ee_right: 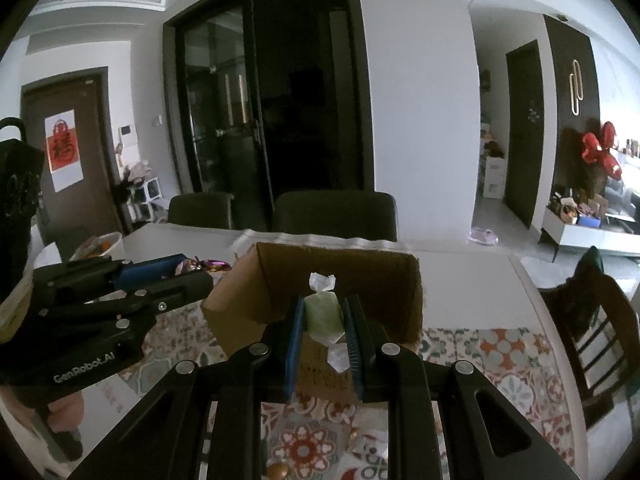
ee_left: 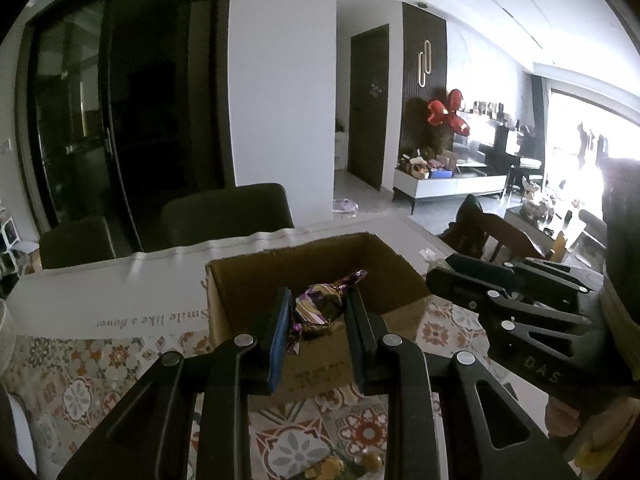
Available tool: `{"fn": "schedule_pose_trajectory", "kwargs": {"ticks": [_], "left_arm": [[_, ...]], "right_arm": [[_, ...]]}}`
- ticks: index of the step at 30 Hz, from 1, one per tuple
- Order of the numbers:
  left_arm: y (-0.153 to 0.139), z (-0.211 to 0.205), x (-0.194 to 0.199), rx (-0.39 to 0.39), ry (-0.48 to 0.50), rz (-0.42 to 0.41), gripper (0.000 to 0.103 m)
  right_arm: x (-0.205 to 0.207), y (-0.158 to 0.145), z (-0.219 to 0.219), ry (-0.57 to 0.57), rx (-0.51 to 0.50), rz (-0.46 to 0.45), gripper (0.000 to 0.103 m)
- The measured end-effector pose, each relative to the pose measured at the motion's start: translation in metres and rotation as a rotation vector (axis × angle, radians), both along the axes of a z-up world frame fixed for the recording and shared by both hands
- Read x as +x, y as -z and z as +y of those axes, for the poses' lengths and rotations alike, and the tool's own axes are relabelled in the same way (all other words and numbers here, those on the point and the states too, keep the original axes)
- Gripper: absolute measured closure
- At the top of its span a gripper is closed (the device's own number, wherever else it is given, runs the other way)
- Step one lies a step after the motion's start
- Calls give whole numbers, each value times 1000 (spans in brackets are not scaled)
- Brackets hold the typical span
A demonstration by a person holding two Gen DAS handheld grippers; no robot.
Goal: Organize snacks
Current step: 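Lift both held candies and carry them over the cardboard box, then open both tools to drop the candies into the box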
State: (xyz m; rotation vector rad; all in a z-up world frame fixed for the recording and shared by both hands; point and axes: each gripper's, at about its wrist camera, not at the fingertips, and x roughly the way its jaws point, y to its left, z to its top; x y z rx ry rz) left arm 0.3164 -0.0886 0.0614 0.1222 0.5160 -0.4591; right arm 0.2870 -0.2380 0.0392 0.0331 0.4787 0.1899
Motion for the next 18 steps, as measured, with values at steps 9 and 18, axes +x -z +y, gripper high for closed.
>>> {"fn": "schedule_pose_trajectory", "kwargs": {"ticks": [9,18], "left_arm": [[1,-5,34,-3,-17,40,76],[11,-10,71,-1,-32,101,76]], "right_arm": [[30,-2,-1,7,-13,11,81],[70,13,-4,9,-12,74,81]]}}
